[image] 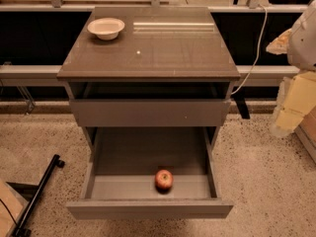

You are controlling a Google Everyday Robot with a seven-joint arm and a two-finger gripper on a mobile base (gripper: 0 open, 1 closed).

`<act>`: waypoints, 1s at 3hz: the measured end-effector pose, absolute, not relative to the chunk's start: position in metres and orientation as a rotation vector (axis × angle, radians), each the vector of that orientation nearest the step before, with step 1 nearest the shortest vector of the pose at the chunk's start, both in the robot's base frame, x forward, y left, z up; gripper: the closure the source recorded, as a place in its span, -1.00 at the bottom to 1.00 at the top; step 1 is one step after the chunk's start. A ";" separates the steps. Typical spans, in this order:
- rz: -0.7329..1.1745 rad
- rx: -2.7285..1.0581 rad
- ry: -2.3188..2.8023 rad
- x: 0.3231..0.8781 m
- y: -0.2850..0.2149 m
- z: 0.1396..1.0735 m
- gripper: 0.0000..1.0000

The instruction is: Pick apple from middle drawer and place on counter

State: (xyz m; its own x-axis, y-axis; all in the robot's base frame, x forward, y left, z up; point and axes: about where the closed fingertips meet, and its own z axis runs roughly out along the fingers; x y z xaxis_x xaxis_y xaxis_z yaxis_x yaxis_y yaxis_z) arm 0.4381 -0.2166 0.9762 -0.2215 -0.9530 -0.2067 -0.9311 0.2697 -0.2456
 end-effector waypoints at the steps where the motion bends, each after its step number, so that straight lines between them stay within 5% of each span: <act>1: -0.098 -1.725 2.232 0.438 -0.217 0.976 -1.00; 3: 0.041 -1.689 2.175 0.508 -0.217 0.931 -1.00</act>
Offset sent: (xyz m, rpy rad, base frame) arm 0.0659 0.0146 -0.0628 0.1335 -0.0164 0.0894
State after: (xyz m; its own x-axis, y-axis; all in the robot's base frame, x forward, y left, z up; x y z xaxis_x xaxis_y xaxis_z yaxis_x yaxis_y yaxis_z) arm 0.5078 -0.2169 0.9306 -0.2014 -0.9271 -0.3161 -0.9384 0.2752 -0.2092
